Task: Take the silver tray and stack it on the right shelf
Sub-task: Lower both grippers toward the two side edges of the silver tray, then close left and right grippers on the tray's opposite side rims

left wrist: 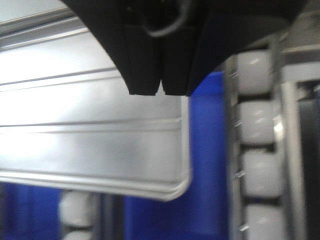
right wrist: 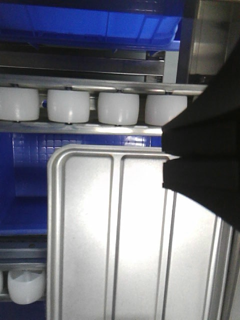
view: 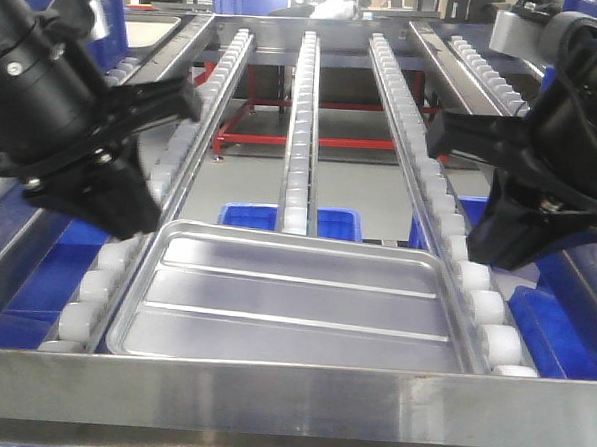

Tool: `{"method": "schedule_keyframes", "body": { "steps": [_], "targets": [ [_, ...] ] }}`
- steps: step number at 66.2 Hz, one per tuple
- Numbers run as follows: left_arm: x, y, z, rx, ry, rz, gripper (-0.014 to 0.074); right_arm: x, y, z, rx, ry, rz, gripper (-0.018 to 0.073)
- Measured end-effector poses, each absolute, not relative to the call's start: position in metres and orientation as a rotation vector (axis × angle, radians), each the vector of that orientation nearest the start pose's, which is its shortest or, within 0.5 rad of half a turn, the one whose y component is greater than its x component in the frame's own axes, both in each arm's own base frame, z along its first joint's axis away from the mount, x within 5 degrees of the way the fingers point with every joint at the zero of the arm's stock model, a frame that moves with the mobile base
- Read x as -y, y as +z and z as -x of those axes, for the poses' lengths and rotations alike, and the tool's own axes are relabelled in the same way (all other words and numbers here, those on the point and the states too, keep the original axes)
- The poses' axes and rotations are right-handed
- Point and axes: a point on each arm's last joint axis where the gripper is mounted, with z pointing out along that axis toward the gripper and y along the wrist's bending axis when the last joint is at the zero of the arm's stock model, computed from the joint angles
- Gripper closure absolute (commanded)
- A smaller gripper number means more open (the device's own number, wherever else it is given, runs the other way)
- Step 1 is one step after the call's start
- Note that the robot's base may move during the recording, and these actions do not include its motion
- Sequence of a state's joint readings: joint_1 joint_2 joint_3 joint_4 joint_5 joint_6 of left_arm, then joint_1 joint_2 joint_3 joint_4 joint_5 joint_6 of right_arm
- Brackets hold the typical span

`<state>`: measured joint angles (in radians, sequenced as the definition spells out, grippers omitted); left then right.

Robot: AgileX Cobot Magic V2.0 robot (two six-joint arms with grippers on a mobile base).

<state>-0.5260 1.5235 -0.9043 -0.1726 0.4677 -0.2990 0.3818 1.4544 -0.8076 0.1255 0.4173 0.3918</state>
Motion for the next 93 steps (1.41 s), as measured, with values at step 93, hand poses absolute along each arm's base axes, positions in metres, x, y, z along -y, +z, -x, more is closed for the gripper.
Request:
{"method": "schedule_keyframes", "body": {
  "steps": [93],
  "targets": [
    [0.198, 0.209, -0.276, -2.827, -0.097, -0.200, 0.0685, -0.139, 0.209, -0.275, -2.687, 0.193, -0.164, 0.0480]
  ]
}}
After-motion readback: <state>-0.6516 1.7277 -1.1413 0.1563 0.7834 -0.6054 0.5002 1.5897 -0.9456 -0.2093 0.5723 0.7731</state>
